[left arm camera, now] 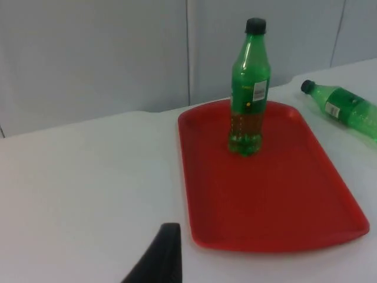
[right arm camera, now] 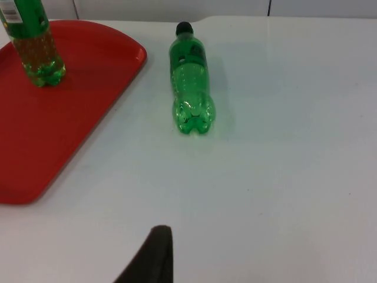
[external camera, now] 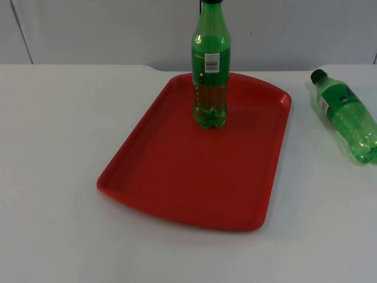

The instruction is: Place the bottle upright on the tray.

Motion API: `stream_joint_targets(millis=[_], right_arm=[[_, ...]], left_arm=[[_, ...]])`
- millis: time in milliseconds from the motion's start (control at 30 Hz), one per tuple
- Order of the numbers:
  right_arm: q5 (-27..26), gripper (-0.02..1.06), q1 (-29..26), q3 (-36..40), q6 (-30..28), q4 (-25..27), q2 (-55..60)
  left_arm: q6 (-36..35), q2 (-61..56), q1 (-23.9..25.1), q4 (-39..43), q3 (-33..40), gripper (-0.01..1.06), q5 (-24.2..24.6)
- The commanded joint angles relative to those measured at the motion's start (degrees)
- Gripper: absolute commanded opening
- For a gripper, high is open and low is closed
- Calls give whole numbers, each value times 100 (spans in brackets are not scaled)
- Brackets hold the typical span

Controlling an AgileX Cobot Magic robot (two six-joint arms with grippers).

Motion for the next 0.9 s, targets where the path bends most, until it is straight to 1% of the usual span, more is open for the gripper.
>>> stream_joint_targets(millis=[0, 67, 133, 167, 233, 267, 333, 433, 667, 733, 800, 867], right_arm=[[-33, 105, -40, 7, 4, 5, -21], [-33, 105, -40, 7, 4, 5, -21], [-33, 105, -40, 7, 4, 5, -21], [-33, 105, -40, 7, 4, 5, -21], [-33, 105, -40, 7, 4, 5, -21], [-33, 105, -40, 7, 4, 5, -21], [-33, 105, -40, 7, 4, 5, -21], [-33, 105, -40, 7, 4, 20, -21], [-33, 105, -40, 7, 4, 20, -21], [-33, 105, -40, 7, 4, 20, -21], [-33, 105, -40, 7, 4, 20, -21], [-33, 105, -40, 7, 4, 33, -21]], left_arm=[[-69, -29, 7, 76, -5, 103, 21], [-69, -29, 7, 75, -28, 103, 66], [-69, -29, 7, 178, -161, 103, 354], [-69, -29, 7, 178, -161, 103, 354], [-83, -29, 7, 559, -305, 103, 948], [-154, -29, 7, 647, -288, 103, 1008], [-239, -29, 7, 636, -255, 103, 1008], [-207, -29, 7, 472, -255, 103, 1018], [-207, -29, 7, 432, -255, 103, 1057], [-207, -29, 7, 432, -230, 103, 1156], [-207, -29, 7, 472, -80, 103, 1354], [-207, -29, 7, 472, -95, 103, 1354]])
